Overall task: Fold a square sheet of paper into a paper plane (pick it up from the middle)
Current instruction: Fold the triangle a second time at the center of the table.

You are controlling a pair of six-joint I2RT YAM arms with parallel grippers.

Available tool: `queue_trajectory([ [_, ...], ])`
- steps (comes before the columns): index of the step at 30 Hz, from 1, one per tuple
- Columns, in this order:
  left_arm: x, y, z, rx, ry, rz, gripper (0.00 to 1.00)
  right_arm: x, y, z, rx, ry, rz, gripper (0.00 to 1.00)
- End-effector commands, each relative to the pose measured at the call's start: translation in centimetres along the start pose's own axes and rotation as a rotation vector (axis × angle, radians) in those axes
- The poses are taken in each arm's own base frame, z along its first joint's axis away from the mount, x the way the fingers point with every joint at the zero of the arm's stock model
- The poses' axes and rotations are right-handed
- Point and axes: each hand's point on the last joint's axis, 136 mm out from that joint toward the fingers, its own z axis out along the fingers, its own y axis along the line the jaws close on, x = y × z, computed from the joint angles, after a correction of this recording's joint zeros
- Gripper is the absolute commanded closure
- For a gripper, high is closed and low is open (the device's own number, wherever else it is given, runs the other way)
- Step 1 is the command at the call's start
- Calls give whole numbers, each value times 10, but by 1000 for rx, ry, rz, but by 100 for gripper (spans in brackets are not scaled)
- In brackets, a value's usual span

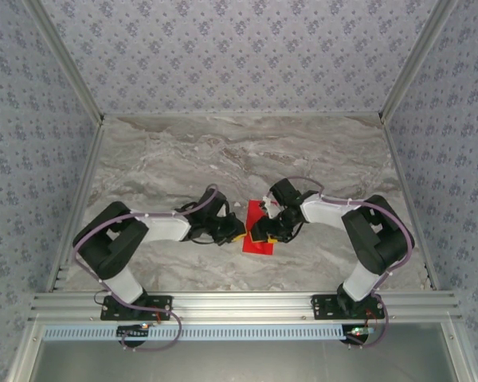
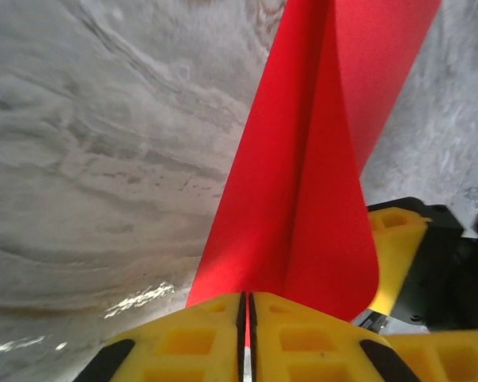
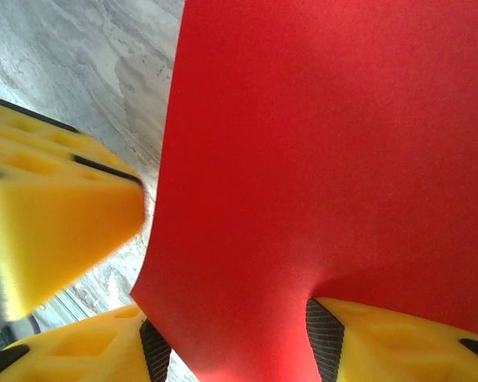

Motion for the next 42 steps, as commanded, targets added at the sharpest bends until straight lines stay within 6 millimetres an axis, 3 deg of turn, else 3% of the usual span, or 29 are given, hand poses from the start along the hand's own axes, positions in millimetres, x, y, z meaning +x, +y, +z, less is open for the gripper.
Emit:
queue_trajectory([
  [1, 1, -18, 7, 39, 18, 38, 91, 17, -34, 13, 96, 36, 62, 46],
  [8, 4, 14, 16, -65, 29, -4, 97, 0, -7, -11, -35, -52, 51, 43],
  [14, 5, 16, 18, -66, 36, -1, 97, -24, 19, -48, -136, -174, 34, 31],
  [20, 6, 15, 18, -57, 41, 6, 97, -33, 15, -65, -126, -259, 50, 34],
  [21, 7, 14, 18, -53, 42, 8, 97, -31, 10, -63, -102, -258, 56, 36],
  [26, 7, 7, 14, -36, 41, 23, 97, -21, -15, -49, 7, -195, 96, 65],
  [29, 7, 1, 12, -18, 41, 34, 97, -19, -20, -39, 29, -162, 97, 73],
  [36, 11, -17, 6, 51, 53, 73, 97, -15, -36, -17, 91, -95, 114, 76],
  [42, 20, -55, 1, 219, 87, 132, 97, -9, -47, -7, 123, -58, 141, 77],
])
